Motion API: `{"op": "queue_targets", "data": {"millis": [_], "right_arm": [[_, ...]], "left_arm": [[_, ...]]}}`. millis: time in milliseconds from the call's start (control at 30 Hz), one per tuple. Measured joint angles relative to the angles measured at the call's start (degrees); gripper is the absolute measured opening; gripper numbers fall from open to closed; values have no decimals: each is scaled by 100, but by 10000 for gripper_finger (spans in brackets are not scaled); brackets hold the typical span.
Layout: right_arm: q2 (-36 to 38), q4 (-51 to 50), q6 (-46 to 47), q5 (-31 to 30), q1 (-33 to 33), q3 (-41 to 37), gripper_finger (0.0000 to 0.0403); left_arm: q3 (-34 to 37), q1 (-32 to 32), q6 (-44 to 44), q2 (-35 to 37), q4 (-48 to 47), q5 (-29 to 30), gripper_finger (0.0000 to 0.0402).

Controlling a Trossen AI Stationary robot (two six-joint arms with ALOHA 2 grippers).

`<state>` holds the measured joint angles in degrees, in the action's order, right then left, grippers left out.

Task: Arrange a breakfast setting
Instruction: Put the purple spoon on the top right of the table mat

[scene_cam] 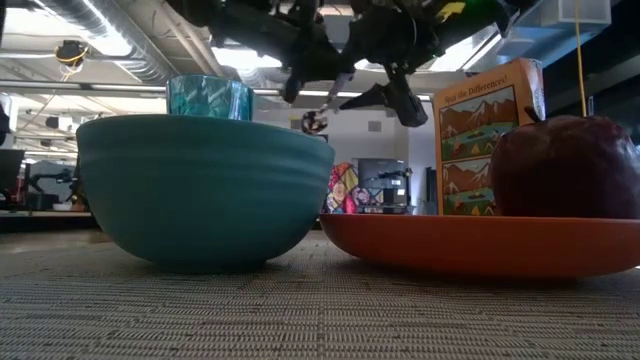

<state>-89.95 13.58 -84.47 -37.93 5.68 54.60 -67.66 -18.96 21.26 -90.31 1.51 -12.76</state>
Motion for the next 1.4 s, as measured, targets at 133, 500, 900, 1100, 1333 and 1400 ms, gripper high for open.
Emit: {"op": "queue_targets", "data": {"millis": [133, 500, 900, 1100, 1333, 1400], "right_arm": [[0, -146, -88, -58, -7, 3, 234], [2, -255, 17, 25, -1, 16, 131], [14, -666, 937, -127, 9, 11, 18], [4, -1918, 2565, -120, -11, 0, 10], [72, -3235, 6087, 354, 121, -5, 11], [62, -3702, 7247, 868, 215, -1, 11]], "left_arm": [[-112, 20, 189, -225, 12, -263, 35], [-115, 35, 400, -244, 11, -626, 36], [-111, 45, 347, -262, -88, -392, 72], [-118, -173, 8, -146, 33, -280, 120], [-114, -280, -608, 154, -48, -227, 146], [-113, -249, -920, 307, -134, 24, 147]]}}
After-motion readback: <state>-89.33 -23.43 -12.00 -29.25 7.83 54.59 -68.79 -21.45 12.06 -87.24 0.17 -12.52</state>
